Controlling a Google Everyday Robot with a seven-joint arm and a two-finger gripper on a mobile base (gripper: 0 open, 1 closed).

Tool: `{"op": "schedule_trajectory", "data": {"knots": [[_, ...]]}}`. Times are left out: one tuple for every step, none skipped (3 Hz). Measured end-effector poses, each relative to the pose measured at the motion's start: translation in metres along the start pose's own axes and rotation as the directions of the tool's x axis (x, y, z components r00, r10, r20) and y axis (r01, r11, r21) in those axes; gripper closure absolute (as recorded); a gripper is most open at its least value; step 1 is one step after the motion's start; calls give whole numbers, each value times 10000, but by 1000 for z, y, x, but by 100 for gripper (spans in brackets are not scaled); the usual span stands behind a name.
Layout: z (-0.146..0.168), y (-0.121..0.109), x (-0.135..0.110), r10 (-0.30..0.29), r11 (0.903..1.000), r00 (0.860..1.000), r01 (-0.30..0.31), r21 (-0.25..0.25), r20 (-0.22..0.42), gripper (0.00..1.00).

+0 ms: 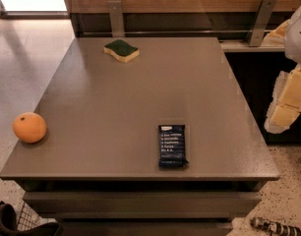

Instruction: Move sponge near orange

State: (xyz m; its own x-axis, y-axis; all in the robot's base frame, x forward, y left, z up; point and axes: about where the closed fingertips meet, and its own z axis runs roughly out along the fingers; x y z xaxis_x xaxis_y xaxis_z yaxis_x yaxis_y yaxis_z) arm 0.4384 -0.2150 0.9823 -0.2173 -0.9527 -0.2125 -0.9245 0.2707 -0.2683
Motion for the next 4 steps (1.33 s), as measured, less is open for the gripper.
{"op": "schedule_trajectory", "data": {"knots": [[0, 0, 0, 0, 10000, 10000, 0, 2, 1, 0], [-1, -16, -5, 227, 9987, 9988, -246, 443, 441, 0], [-1, -58, -23, 544, 9886, 9831, -776, 1288, 1745, 0], [7, -95, -48, 740, 9755, 9386, -1383, 1710, 3371, 0]]}}
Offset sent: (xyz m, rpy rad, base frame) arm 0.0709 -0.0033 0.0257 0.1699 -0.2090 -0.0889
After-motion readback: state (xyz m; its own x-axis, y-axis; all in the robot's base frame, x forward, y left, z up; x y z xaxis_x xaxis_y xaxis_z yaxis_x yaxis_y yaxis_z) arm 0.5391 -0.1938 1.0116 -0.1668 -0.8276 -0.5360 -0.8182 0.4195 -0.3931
